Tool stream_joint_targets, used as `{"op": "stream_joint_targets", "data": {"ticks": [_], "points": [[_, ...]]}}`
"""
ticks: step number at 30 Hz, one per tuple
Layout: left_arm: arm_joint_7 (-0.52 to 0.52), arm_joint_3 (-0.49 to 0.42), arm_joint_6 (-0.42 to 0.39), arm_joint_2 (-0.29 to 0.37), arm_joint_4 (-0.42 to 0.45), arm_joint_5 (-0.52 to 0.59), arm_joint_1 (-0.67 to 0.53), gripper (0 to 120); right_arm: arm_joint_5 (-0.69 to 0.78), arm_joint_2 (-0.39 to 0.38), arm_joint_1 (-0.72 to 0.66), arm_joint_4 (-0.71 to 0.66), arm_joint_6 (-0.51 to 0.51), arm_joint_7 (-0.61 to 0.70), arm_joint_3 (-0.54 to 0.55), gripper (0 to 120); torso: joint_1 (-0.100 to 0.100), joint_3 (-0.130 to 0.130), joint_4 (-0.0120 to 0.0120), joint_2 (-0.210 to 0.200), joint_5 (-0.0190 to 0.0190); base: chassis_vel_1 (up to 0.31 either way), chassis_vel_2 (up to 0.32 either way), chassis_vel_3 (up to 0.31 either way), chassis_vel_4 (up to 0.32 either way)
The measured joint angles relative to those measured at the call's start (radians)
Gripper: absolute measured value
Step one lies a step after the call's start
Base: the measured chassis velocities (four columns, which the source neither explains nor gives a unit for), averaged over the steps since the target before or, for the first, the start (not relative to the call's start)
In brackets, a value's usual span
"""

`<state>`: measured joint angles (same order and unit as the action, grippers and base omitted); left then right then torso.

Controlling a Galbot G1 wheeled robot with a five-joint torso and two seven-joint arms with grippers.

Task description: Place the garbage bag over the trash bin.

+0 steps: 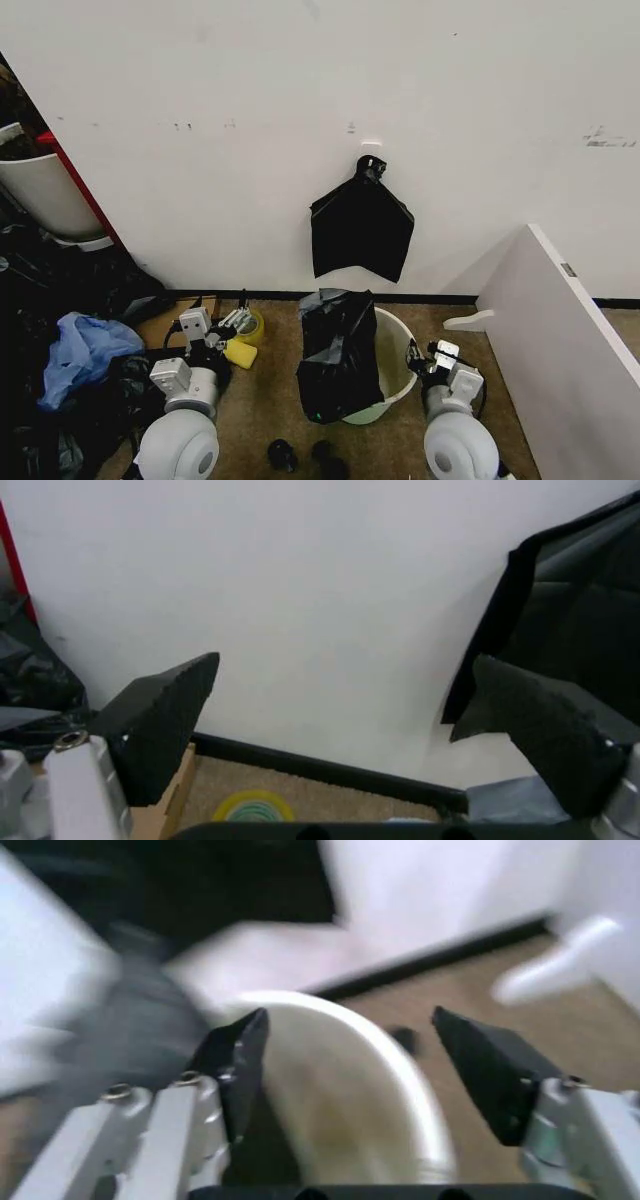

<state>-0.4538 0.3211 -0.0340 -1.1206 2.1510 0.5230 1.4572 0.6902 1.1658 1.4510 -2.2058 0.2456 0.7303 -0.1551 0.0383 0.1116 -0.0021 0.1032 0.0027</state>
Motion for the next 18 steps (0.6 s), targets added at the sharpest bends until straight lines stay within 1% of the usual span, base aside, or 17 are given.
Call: {"op": "stream_joint_targets", "data": {"ticks": [1, 2, 4, 5, 6, 8, 10, 11, 12, 15, 17, 18], "points": [[0.0, 0.0, 0.0, 0.001, -0.001, 0.0, -0.001, 100, 0.0, 0.0, 0.0, -0.012, 0.0, -0.003, 0.005, 66, 0.0, 0.0, 0.0, 0.0, 0.0, 0.0, 0.0, 0.0, 0.0], [0.0, 0.001, -0.004, 0.004, -0.005, 0.003, -0.005, 100, 0.003, 0.003, -0.007, -0.077, 0.02, -0.011, 0.039, 73, 0.0, 0.0, 0.0, 0.0, -0.0002, 0.0, 0.0, 0.0, 0.0], [0.0, 0.0, -0.009, 0.004, -0.01, 0.005, -0.011, 100, 0.006, 0.005, -0.036, -0.108, 0.069, -0.009, 0.072, 81, 0.0, 0.0, 0.0001, 0.0, -0.0001, 0.0, 0.0, 0.0, 0.0], [0.0, 0.0, -0.009, 0.004, -0.01, 0.005, -0.011, 100, 0.006, 0.005, -0.036, -0.108, 0.069, -0.009, 0.072, 81, 0.0, 0.0, 0.0001, 0.0, -0.0001, 0.0, 0.0, 0.0, 0.0], [0.0, -0.001, -0.012, 0.003, -0.012, 0.005, -0.015, 100, 0.004, 0.004, -0.057, -0.109, 0.103, -0.009, 0.085, 84, 0.0, 0.0, 0.0001, 0.0, -0.0001, 0.0, 0.0, 0.0, 0.0], [0.0, -0.005, -0.019, -0.004, -0.016, 0.006, -0.022, 100, -0.028, -0.001, -0.114, -0.074, 0.183, -0.007, 0.114, 94, 0.0, 0.0, 0.0002, 0.0, -0.0002, 0.0, 0.0, 0.0, 0.0], [0.001, -0.01, -0.026, -0.01, -0.021, 0.005, -0.028, 100, -0.089, -0.009, -0.17, -0.005, 0.243, 0.0, 0.149, 98, 0.0, 0.0, 0.0003, 0.0, 0.0002, 0.0, 0.0, 0.0, 0.0], [0.001, -0.01, -0.026, -0.01, -0.021, 0.005, -0.028, 100, -0.089, -0.009, -0.17, -0.005, 0.243, 0.0, 0.149, 98, 0.0, 0.0, 0.0003, 0.0, 0.0002, 0.0, 0.0, 0.0, 0.0], [0.001, -0.012, -0.028, -0.012, -0.024, 0.005, -0.031, 100, -0.125, -0.01, -0.194, 0.027, 0.269, 0.006, 0.172, 100, 0.0, 0.0, 0.0002, 0.0, 0.0, 0.0, 0.0, 0.0, 0.0], [0.001, -0.014, -0.03, -0.018, -0.037, 0.001, -0.038, 100, -0.221, 0.005, -0.253, 0.102, 0.293, 0.009, 0.228, 99, 0.0, 0.0, 0.0001, 0.0, 0.0, 0.0, 0.0, 0.0, 0.0], [0.001, -0.013, -0.03, -0.02, -0.045, 0.001, -0.04, 100, -0.241, 0.033, -0.29, 0.134, 0.295, 0.013, 0.255, 98, 0.0, 0.0, 0.0001, 0.0, 0.0, 0.0, 0.0, 0.0, 0.0], [0.001, -0.013, -0.03, -0.02, -0.045, 0.001, -0.04, 100, -0.241, 0.033, -0.29, 0.134, 0.295, 0.013, 0.255, 98, 0.0, 0.0, 0.0001, 0.0, 0.0, 0.0, 0.0, 0.0, 0.0]]}}
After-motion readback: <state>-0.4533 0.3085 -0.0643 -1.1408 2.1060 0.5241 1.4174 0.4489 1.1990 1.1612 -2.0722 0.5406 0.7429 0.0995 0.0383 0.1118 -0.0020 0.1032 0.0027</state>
